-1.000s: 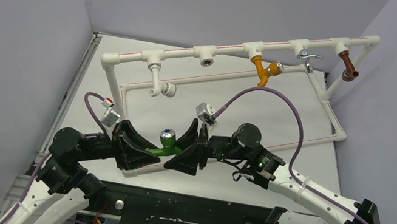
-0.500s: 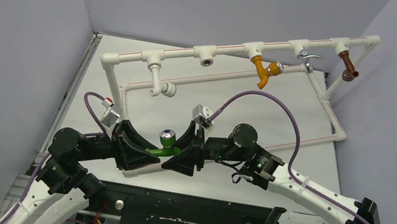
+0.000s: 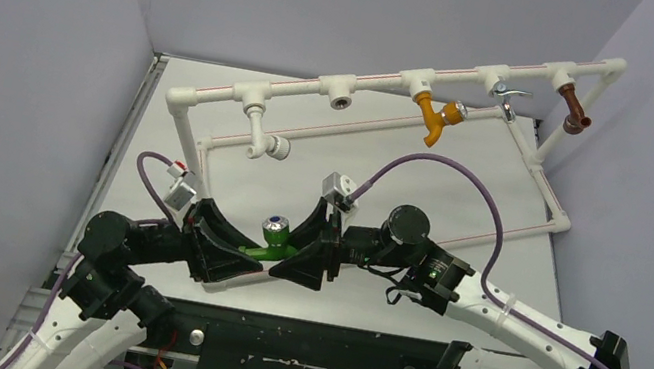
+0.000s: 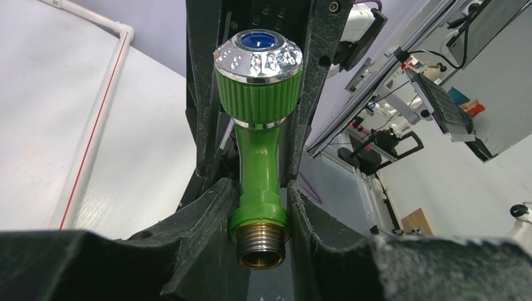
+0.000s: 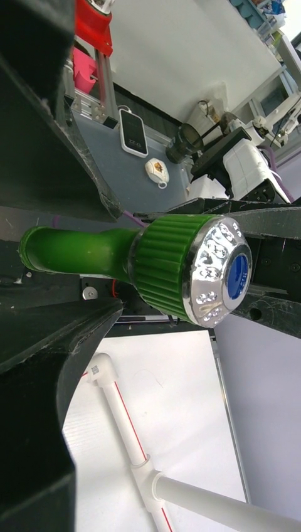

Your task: Install the water faucets

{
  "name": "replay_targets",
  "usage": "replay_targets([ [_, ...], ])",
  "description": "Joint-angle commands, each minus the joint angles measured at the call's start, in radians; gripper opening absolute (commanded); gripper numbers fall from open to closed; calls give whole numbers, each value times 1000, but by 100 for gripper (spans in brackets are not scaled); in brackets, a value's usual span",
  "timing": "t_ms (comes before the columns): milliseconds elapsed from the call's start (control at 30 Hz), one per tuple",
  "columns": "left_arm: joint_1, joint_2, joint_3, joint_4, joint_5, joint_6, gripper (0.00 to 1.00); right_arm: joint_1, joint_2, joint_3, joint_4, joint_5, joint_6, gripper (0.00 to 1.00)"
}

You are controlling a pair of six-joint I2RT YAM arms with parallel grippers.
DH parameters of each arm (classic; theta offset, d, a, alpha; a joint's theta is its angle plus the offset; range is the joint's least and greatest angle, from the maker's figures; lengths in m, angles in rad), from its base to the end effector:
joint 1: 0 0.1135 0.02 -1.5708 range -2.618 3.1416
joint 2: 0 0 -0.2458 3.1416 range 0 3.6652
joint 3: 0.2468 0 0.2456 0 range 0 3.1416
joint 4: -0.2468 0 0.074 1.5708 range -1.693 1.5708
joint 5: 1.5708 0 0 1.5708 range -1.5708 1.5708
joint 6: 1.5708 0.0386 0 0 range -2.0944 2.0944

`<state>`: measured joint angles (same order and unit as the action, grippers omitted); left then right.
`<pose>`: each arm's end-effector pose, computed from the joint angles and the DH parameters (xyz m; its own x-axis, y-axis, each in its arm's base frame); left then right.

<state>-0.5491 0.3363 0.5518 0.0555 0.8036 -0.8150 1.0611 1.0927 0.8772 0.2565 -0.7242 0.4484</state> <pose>0.0750 -0.0785 0.3311 -0.5376 -0.2633 -0.8011 0.8204 0.0561 -0.5690 0.1022 0.2353 0.3436 -0.4055 -0.0598 -0.9122 -0.8889 -0.2069 0.4087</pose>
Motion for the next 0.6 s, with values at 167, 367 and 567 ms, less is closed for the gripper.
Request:
replay_targets([
  [167,0,-2,5,70,26,-20,0,4,-46,33,50,26,-10,51],
  [367,0,-2,5,75,26,-25,0,5,-56,28,53,31,-10,52],
  [567,0,0,4,79,25,-29,0,5,-53,24,59,22,-5,47],
])
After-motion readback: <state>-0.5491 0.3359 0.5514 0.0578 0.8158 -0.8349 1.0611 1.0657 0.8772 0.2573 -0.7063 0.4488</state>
